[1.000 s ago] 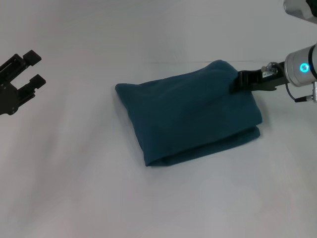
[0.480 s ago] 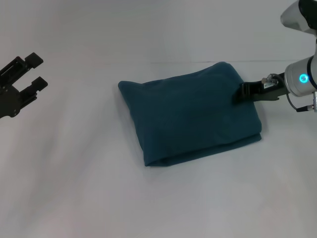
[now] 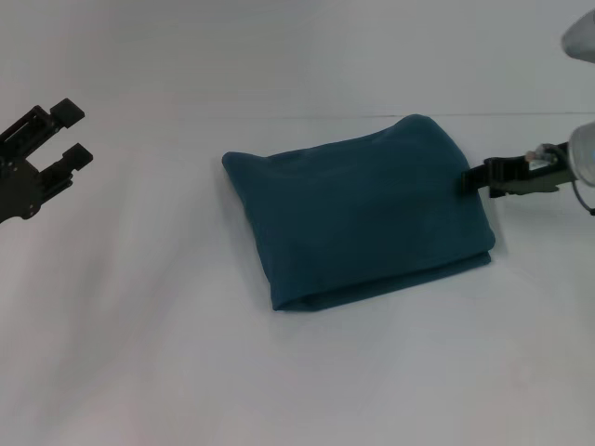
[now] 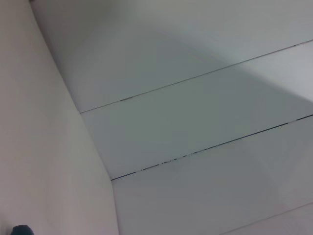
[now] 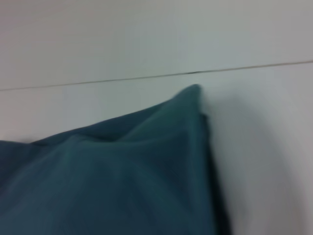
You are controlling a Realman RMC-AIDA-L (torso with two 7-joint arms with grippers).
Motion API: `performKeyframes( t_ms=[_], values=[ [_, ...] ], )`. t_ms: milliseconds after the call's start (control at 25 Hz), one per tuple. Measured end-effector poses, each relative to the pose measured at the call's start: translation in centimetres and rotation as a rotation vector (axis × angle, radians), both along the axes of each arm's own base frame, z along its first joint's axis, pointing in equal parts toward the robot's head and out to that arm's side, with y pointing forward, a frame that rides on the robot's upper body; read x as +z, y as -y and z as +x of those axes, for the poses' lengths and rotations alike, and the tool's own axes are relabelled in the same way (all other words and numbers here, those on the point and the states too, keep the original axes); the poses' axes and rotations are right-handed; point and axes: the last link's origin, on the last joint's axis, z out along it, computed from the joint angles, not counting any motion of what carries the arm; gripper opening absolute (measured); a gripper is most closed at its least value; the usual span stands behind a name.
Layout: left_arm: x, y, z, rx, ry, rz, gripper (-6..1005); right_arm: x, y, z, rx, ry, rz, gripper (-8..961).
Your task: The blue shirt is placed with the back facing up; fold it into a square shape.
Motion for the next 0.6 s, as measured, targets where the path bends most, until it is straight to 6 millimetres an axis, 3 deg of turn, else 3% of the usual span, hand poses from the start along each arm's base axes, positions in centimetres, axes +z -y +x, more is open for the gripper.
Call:
performKeyframes(
  t_ms=[80, 200, 600],
  values=[
    [0.0, -0.1, 0.1, -0.003, 0.0, 0.0, 798, 0.5, 0.3, 0.7, -0.014, -0.003, 0.006, 455],
    [0.0, -0.2, 0.3, -0.008, 0.0, 0.0, 797, 1.3, 0.7, 1.2, -0.023, -0.027, 0.009, 695],
    [0.1, -0.3, 0.2, -0.008, -0.003, 0.004, 796, 2.4, 2.6, 0.4, 0.013, -0.117, -0.069, 772]
  ],
)
